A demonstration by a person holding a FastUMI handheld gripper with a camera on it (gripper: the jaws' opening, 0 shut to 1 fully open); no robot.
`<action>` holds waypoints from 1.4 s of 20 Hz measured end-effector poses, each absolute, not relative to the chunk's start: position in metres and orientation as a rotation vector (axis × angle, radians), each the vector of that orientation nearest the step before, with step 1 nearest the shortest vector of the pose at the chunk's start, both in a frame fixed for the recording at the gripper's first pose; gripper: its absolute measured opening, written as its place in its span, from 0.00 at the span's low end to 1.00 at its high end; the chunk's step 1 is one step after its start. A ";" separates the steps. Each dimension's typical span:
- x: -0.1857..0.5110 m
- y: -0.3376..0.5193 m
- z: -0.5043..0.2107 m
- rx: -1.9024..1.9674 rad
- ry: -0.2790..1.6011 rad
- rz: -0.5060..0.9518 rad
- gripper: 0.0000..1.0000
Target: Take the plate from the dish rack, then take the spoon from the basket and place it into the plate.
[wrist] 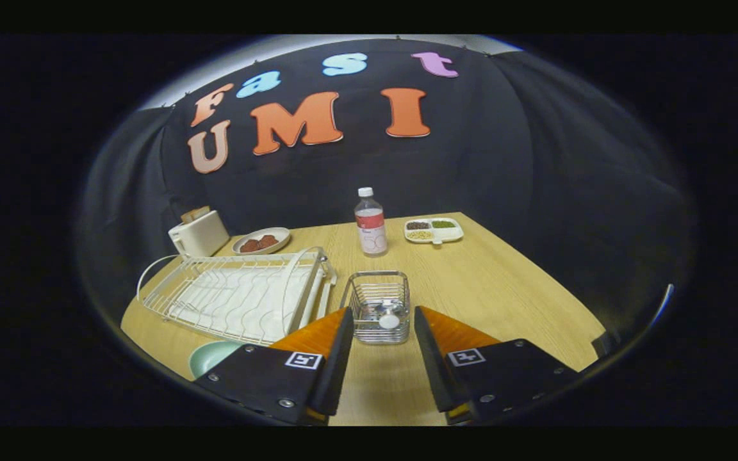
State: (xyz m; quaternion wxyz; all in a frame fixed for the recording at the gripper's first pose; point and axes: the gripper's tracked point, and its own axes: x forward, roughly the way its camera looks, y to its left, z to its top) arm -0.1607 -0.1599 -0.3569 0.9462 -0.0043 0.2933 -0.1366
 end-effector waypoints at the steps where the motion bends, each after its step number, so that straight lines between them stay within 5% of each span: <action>1: -0.157 -0.161 -0.361 -0.027 0.603 -0.267 0.56; 9: -0.145 -0.172 -0.372 -0.042 0.616 -0.293 0.16; 28: -0.140 -0.144 -0.243 -0.009 0.557 -0.197 0.12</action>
